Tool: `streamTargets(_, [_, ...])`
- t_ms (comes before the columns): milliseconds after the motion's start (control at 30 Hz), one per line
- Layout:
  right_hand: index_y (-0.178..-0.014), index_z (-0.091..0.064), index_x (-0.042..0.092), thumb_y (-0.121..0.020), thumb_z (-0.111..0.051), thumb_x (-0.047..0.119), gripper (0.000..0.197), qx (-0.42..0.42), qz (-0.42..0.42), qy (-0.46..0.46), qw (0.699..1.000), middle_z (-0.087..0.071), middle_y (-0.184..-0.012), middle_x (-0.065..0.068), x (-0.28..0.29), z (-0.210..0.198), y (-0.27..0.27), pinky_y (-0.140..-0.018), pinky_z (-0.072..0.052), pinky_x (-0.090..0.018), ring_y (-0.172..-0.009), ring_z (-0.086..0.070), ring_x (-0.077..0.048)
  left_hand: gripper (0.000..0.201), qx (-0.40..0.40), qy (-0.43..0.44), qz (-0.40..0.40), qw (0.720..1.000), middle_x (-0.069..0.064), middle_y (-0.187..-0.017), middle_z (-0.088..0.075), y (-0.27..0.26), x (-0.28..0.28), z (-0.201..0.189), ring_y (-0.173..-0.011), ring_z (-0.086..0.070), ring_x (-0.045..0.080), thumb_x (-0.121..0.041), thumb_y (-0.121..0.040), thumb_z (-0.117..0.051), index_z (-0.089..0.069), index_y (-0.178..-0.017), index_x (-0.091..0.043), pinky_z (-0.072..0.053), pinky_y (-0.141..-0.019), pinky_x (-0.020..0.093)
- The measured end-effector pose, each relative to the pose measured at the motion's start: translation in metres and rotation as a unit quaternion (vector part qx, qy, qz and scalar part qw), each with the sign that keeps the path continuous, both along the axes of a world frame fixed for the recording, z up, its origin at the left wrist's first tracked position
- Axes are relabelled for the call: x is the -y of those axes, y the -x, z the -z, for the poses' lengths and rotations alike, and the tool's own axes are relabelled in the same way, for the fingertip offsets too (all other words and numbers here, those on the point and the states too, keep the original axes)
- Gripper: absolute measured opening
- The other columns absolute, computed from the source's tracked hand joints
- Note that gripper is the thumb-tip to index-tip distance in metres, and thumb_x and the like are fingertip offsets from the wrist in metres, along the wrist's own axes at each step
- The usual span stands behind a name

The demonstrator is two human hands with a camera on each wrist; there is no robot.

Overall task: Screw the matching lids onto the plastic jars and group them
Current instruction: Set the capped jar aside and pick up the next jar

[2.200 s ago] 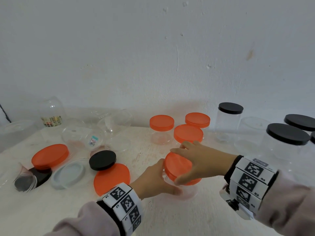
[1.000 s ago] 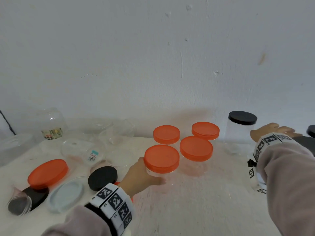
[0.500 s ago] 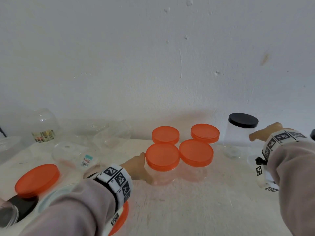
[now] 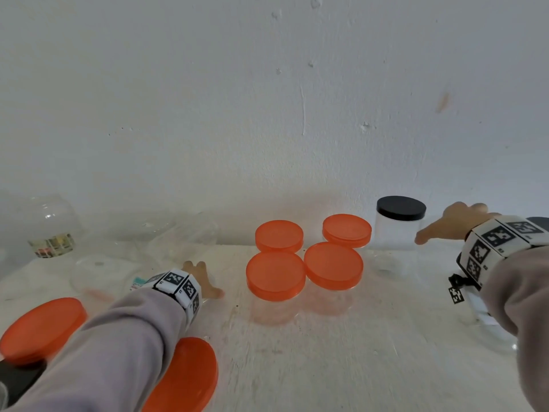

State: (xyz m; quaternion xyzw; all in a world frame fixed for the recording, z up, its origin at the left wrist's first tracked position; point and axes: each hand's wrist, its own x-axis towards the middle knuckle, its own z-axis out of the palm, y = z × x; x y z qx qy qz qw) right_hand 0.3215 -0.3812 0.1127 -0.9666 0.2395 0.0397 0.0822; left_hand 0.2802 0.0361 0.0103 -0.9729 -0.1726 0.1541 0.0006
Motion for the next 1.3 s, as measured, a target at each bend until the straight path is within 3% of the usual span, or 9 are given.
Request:
streamTargets(133, [-0.13,-0.04,0.005,-0.069,-0.078,0.05,0.085,0.034,-0.014,0.016,0.999,-0.036,-0.128,-0.02,-0.006,-0.012,0.008,-0.089,-0.037,-0.041,-0.118,-0.039,-0.04,0.078,-0.013,-0.027,0.008,1.0,0.011,-0.14,-0.035,0.001,-0.003,0.002,-0.127,-0.042,0.031,-0.054,-0.082,-0.061,-0.029,-0.141,-0.014,-0.038,-0.1,0.039])
streamTargets(300, [-0.129,-0.037,0.002,-0.068,-0.08,0.046,0.086,0.078,-0.021,0.024,0.996,-0.031,-0.123,-0.019,-0.011,-0.031,0.022,-0.085,-0.037,-0.041,-0.116,-0.034,-0.039,0.077,-0.015,-0.018,0.002,1.0,0.011,-0.141,-0.029,0.007,-0.002,-0.003,-0.128,-0.041,0.032,-0.051,-0.082,-0.061,-0.028,-0.142,-0.017,-0.039,-0.1,0.039])
streamTargets(433, [-0.127,-0.034,0.004,-0.067,-0.083,0.04,0.085,0.128,-0.042,0.026,0.991,-0.024,-0.13,-0.019,-0.014,-0.046,0.036,-0.08,-0.035,-0.044,-0.118,-0.029,-0.039,0.08,0.018,0.025,0.0,1.0,0.013,-0.147,-0.025,0.014,0.002,-0.014,-0.134,-0.034,0.032,-0.054,-0.086,-0.057,-0.021,-0.147,-0.016,-0.036,-0.103,0.039])
streamTargets(667, [-0.135,-0.027,0.01,-0.06,-0.085,0.046,0.101,0.246,-0.108,-0.005,0.963,-0.019,-0.133,-0.018,-0.022,-0.055,0.061,-0.088,-0.039,-0.056,-0.119,-0.025,-0.042,0.091,0.109,0.114,0.004,0.987,0.017,-0.145,-0.033,0.025,0.008,-0.033,-0.132,-0.038,0.035,-0.066,-0.081,-0.055,-0.018,-0.148,-0.016,-0.033,-0.108,0.046])
streamTargets(900, [-0.137,-0.028,0.012,-0.064,-0.08,0.049,0.097,0.311,-0.18,-0.122,0.925,-0.029,-0.13,-0.014,-0.046,-0.051,0.084,-0.083,-0.036,-0.041,-0.12,-0.035,-0.039,0.102,0.221,0.203,-0.008,0.954,0.017,-0.141,-0.044,0.042,0.01,-0.045,-0.127,-0.044,0.035,-0.076,-0.071,-0.055,-0.019,-0.148,-0.019,-0.038,-0.104,0.046])
streamTargets(1100, [-0.131,-0.035,0.012,-0.064,-0.075,0.058,0.09,0.24,-0.21,-0.316,0.894,-0.047,-0.116,-0.004,-0.066,-0.041,0.102,-0.088,-0.05,-0.044,-0.104,-0.053,-0.024,0.098,0.283,0.308,-0.027,0.908,0.015,-0.142,-0.043,0.07,0.019,-0.06,-0.126,-0.046,0.028,-0.073,-0.07,-0.054,-0.026,-0.146,-0.017,-0.034,-0.087,0.03])
streamTargets(1200, [-0.121,-0.042,0.011,-0.057,-0.081,0.054,0.086,0.154,-0.245,-0.428,0.856,-0.054,-0.112,-0.005,-0.073,-0.03,0.112,-0.09,-0.051,-0.044,-0.102,-0.058,-0.021,0.098,0.29,0.384,-0.049,0.875,0.011,-0.141,-0.043,0.086,0.025,-0.069,-0.125,-0.046,0.027,-0.075,-0.066,-0.053,-0.028,-0.144,-0.021,-0.037,-0.098,0.034])
streamTargets(1300, [-0.1,-0.057,0.012,-0.047,-0.089,0.045,0.07,0.06,-0.291,-0.512,0.806,-0.068,-0.086,0.001,-0.077,-0.016,0.125,-0.078,-0.053,-0.037,-0.082,-0.066,-0.014,0.095,0.293,0.429,-0.059,0.853,0.006,-0.136,-0.048,0.099,0.03,-0.074,-0.119,-0.05,0.024,-0.077,-0.066,-0.052,-0.033,-0.141,-0.022,-0.04,-0.104,0.043])
